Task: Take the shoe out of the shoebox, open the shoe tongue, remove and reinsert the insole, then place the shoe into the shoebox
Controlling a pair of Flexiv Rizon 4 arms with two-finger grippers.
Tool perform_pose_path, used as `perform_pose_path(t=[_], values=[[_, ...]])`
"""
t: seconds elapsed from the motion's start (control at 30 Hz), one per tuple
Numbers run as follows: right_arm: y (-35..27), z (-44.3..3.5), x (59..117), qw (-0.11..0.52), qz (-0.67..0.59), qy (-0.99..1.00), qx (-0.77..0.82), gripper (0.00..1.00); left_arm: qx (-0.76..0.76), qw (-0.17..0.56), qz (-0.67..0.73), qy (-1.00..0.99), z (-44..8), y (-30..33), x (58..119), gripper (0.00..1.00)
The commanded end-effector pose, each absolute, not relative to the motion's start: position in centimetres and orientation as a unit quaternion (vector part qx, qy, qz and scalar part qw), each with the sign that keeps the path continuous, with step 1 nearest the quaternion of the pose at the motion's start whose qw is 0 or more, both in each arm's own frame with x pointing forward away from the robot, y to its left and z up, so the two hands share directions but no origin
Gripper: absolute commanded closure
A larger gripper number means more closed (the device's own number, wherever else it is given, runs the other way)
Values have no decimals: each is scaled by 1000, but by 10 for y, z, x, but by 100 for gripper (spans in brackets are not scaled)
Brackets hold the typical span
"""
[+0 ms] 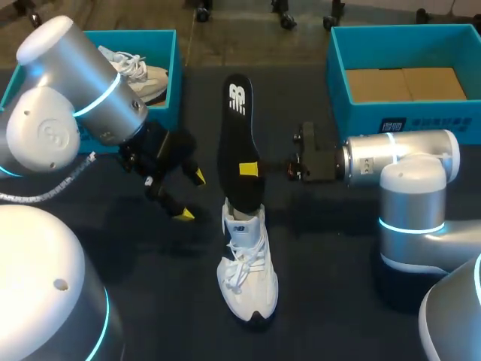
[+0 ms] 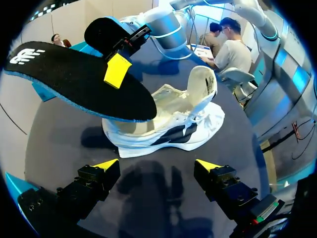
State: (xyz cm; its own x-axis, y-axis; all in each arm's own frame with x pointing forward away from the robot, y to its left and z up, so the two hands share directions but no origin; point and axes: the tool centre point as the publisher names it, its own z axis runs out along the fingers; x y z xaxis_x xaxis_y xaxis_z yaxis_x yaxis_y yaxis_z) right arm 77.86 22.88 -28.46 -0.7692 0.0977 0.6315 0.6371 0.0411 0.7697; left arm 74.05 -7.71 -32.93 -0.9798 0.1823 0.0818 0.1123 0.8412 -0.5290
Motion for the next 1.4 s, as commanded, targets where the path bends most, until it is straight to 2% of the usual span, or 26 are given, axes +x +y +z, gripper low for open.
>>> perform_pose_path(t=[0.03, 0.43, 0.97, 1.27, 1.4], values=[[230, -283, 777, 209, -637, -692, -269, 100, -78, 69, 268, -958, -329, -80, 744, 0], [231, -286, 778, 213, -642, -687, -265, 100, -83, 69, 264, -958, -331, -85, 745, 0], [233, -281, 771, 135, -664, -705, -212, 100, -96, 69, 240, -964, -351, -97, 745, 0], [233, -281, 771, 135, -664, -705, -212, 100, -96, 69, 240, -964, -351, -97, 745, 0], [234, -280, 772, 129, -665, -706, -208, 100, -64, 46, 255, -964, -353, -98, 744, 0]])
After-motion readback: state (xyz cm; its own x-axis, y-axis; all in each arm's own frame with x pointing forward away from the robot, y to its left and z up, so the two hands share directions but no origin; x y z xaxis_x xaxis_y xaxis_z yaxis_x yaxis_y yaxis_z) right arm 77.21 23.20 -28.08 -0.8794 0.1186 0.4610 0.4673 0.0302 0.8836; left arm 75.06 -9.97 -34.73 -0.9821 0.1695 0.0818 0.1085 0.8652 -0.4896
